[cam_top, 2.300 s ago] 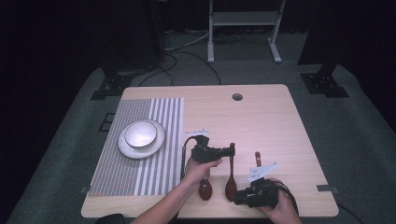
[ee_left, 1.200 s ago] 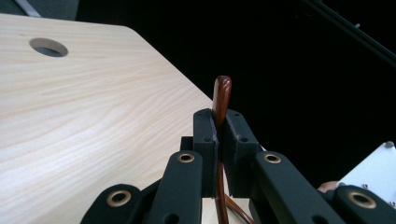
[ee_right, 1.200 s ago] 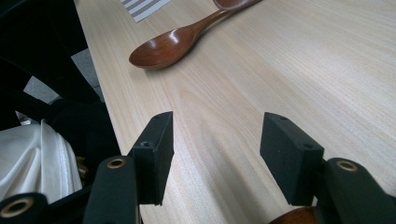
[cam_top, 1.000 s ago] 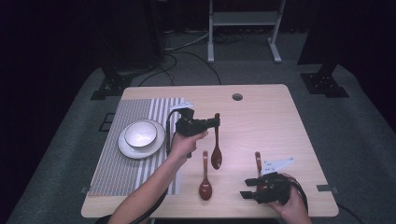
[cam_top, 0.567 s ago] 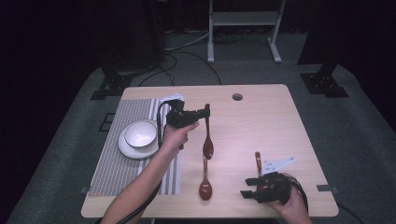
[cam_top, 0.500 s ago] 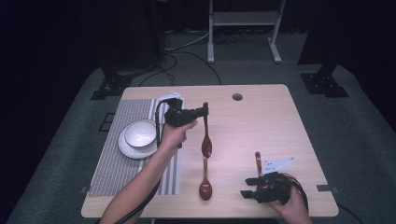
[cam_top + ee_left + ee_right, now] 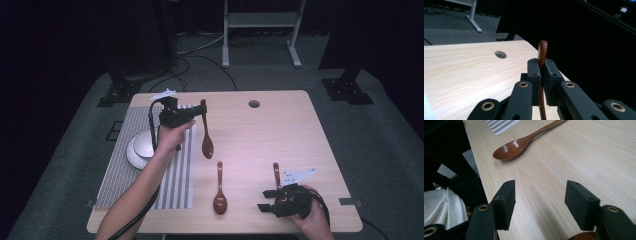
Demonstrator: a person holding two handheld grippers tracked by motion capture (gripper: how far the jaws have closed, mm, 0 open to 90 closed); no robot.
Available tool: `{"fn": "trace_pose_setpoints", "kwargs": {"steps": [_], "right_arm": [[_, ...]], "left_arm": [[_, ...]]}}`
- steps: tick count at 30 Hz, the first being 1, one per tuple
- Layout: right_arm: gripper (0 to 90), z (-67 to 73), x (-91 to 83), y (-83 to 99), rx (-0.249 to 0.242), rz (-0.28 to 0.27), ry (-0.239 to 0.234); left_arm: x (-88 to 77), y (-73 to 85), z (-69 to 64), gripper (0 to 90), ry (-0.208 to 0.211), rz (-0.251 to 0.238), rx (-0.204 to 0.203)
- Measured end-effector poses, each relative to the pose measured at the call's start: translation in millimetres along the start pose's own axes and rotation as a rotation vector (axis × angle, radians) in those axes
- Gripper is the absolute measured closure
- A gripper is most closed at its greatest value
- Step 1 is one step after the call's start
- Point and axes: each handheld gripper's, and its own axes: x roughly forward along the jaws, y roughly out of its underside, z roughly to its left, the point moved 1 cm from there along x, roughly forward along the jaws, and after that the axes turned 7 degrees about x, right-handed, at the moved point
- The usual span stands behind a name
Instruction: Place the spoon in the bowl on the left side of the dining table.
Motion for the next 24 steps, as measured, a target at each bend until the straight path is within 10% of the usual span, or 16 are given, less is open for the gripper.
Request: {"fn": "trace_pose_setpoints", "kwargs": {"steps": [24], "right_arm": [[40.0,-0.8,-1.1,-0.3,0.001,-0.001,0.004]], "left_arm": [[-48.5,-9.3,41.7,84.6,-0.133,-0.054,-0.041]]}}
